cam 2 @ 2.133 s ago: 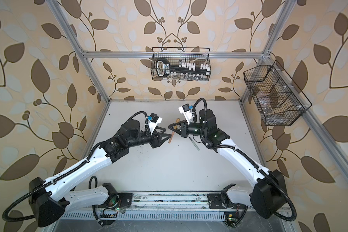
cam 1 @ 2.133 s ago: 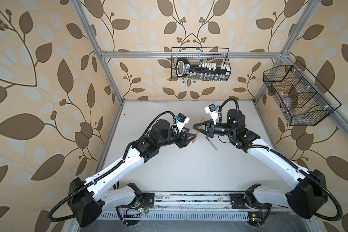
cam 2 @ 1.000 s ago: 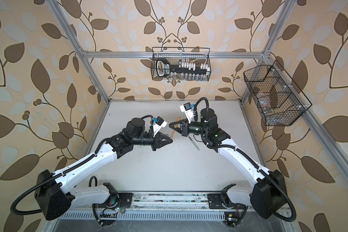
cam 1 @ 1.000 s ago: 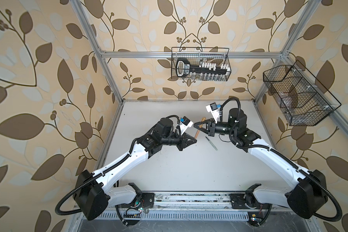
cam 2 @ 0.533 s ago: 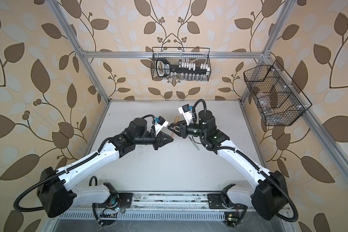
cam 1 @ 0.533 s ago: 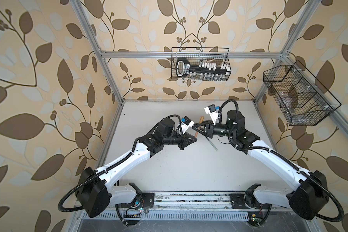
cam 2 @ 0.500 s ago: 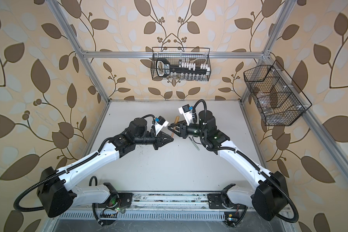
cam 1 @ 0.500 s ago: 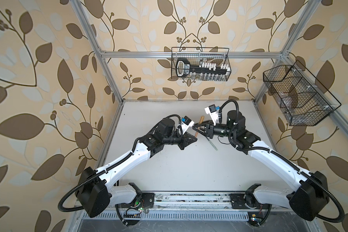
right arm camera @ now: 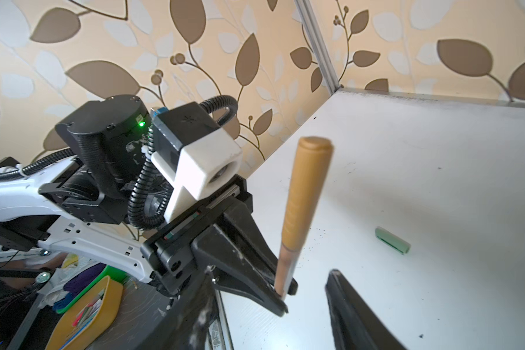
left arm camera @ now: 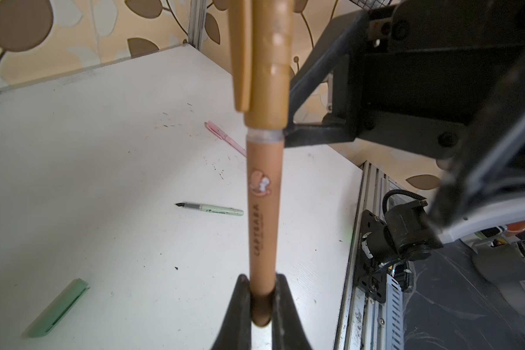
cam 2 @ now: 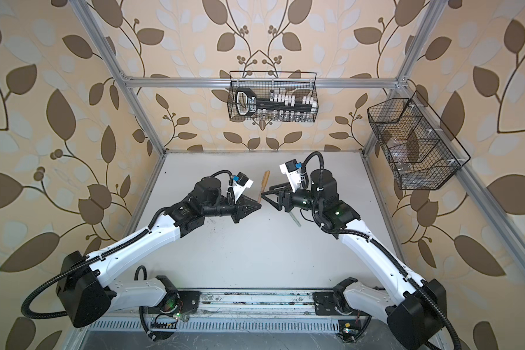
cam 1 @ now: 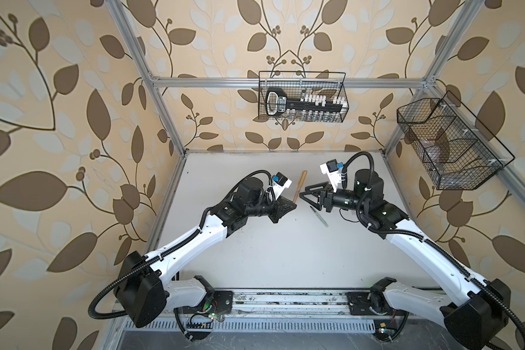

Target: Insert the pens into the pen caps

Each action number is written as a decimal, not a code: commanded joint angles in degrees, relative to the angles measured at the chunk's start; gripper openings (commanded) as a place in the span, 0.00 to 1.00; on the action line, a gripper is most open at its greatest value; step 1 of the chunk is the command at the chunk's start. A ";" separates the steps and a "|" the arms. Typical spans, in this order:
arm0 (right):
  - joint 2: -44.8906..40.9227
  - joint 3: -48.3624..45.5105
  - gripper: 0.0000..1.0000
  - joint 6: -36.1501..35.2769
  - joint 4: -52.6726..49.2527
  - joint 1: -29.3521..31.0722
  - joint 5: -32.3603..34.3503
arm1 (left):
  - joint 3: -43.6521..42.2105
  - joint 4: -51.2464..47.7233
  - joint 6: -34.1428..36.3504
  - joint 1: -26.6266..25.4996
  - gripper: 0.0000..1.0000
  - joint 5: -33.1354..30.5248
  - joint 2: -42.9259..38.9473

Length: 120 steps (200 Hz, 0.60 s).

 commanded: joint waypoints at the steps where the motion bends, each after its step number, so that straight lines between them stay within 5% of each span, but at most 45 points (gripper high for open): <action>1: -0.01 0.39 0.61 -0.23 2.15 -2.12 -2.06 | 0.83 1.18 1.00 0.40 0.00 1.18 -0.60; 120: 7.76 7.10 0.61 2.11 9.52 -3.12 -6.09 | 0.41 0.91 0.27 0.45 0.00 3.31 0.52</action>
